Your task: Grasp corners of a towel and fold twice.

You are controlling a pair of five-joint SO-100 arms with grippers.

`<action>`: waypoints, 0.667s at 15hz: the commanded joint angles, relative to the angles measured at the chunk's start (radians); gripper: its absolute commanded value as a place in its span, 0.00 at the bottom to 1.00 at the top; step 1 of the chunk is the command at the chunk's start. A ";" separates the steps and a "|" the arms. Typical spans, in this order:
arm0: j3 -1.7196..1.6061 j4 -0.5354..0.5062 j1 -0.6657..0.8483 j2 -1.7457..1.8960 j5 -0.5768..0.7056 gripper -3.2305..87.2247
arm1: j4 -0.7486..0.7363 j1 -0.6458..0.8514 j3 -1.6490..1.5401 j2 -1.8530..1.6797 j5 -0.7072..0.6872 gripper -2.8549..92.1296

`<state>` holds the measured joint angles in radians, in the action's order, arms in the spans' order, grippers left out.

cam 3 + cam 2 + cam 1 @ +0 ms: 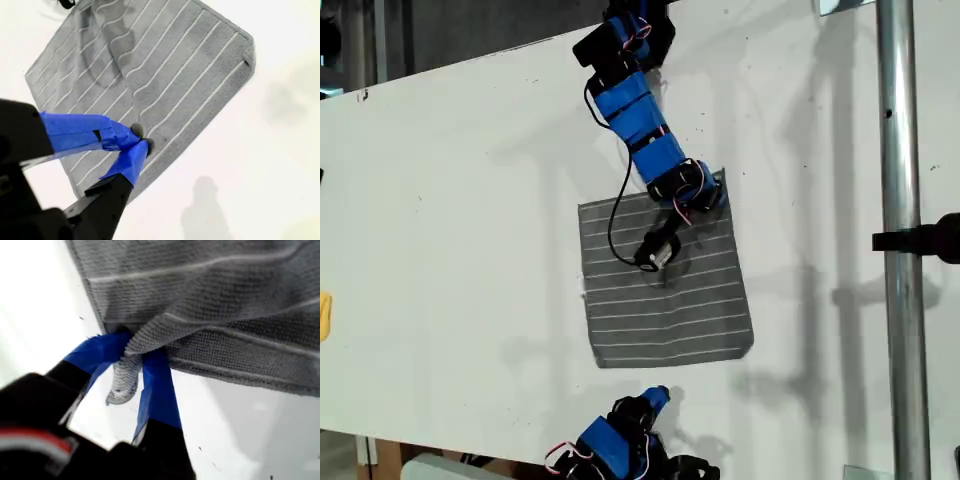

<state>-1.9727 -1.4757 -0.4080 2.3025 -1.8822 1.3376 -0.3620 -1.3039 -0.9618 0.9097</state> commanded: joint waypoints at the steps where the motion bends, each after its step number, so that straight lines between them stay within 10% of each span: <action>1: 0.026 0.003 -0.012 -0.002 -0.023 0.02 | -0.015 0.003 0.011 0.018 0.008 0.03; 6: 0.580 -0.192 0.029 -0.413 0.130 0.04 | -0.017 0.018 0.014 0.018 -0.005 0.03; 8: 0.739 -0.193 0.032 -0.526 0.249 0.34 | -0.026 0.012 0.017 0.020 -0.005 0.03; 10: 0.815 -0.195 0.044 -0.591 0.347 0.41 | -0.032 0.011 0.017 0.026 0.000 0.03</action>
<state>-1.2471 -1.6644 -0.3881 1.7227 -1.5846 1.3223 -0.3605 -1.2885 -0.9480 0.9097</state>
